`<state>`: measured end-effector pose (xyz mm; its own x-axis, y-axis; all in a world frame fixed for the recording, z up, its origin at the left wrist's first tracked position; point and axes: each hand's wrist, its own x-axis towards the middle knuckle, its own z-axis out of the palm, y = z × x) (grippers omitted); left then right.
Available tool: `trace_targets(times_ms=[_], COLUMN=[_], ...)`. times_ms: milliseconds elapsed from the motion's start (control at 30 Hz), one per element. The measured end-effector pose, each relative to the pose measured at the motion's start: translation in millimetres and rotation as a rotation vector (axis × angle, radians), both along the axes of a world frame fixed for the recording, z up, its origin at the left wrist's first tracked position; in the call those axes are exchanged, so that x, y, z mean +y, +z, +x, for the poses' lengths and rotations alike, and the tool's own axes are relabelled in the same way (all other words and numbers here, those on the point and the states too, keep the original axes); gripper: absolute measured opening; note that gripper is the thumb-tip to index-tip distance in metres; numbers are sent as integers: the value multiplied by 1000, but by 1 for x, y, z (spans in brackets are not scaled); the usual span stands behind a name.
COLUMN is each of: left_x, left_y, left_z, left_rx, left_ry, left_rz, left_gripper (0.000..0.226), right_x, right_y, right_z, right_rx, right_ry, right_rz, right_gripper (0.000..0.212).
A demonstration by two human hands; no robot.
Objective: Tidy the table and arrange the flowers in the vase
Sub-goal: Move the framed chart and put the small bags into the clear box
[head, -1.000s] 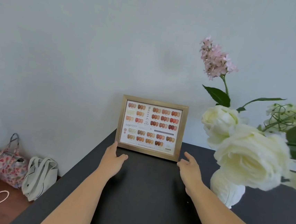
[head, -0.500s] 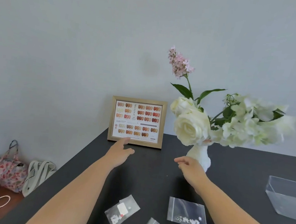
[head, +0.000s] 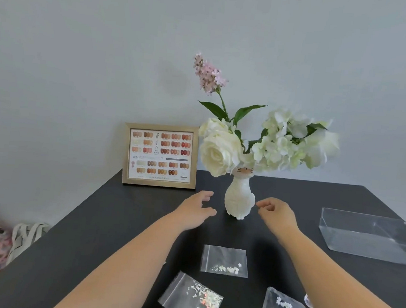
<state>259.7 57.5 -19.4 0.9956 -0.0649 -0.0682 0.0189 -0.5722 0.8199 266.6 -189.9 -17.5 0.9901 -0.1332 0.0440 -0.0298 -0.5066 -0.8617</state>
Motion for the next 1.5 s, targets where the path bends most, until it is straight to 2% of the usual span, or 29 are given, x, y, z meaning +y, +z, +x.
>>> trace_targets(times_ms=[100,267,467,600,667,733,833,933,1033,1133,1233,1333,1400,1500], left_x=[-12,-34,-50,-50,-42,-27,-2,27,56,75,82,85,87,90], left_y=[-4,-10,-13,-9,-9,-9,-10,-10,-13,-21,-32,-39,-40,-41], left_z=[1,8,8,-14,-33,-53,-81,-105,-124,-141,-155,-165,-171,-176], left_rx=[3,2,-23,-43,-19,4,19,39,36,14,-8,-37,-77,-127], left_ry=[16,-13,-44,-57,-133,-243,-308,-261,-164,-61,20,79,121,240], left_rz=[-45,-92,-100,-101,3,186,387,493,529,496,487,472,409,343], left_gripper=[63,63,64,59,56,55,54,54,53,52,52,53,56,62], right_x=[-5,5,13,2,-5,-12,-27,-34,-26,-9,10,22,25,24], right_y=[-6,-11,-20,-21,-21,-22,-22,-19,-20,-19,-15,-12,-11,-11], right_z=[4,15,18,2,-13,-29,-52,-66,-74,-78,-79,-81,-80,-79], right_rx=[33,38,42,68,132,182,213,232,169,112,101,101,91,105], right_ry=[11,51,148,206,303,422,586,644,621,592,580,596,600,597], right_rz=[24,54,98,31,-41,-127,-290,-354,-449,-455,-413,-469,-514,-455], right_gripper=[29,55,58,51,42,36,44,51,62,68,66,68,70,69])
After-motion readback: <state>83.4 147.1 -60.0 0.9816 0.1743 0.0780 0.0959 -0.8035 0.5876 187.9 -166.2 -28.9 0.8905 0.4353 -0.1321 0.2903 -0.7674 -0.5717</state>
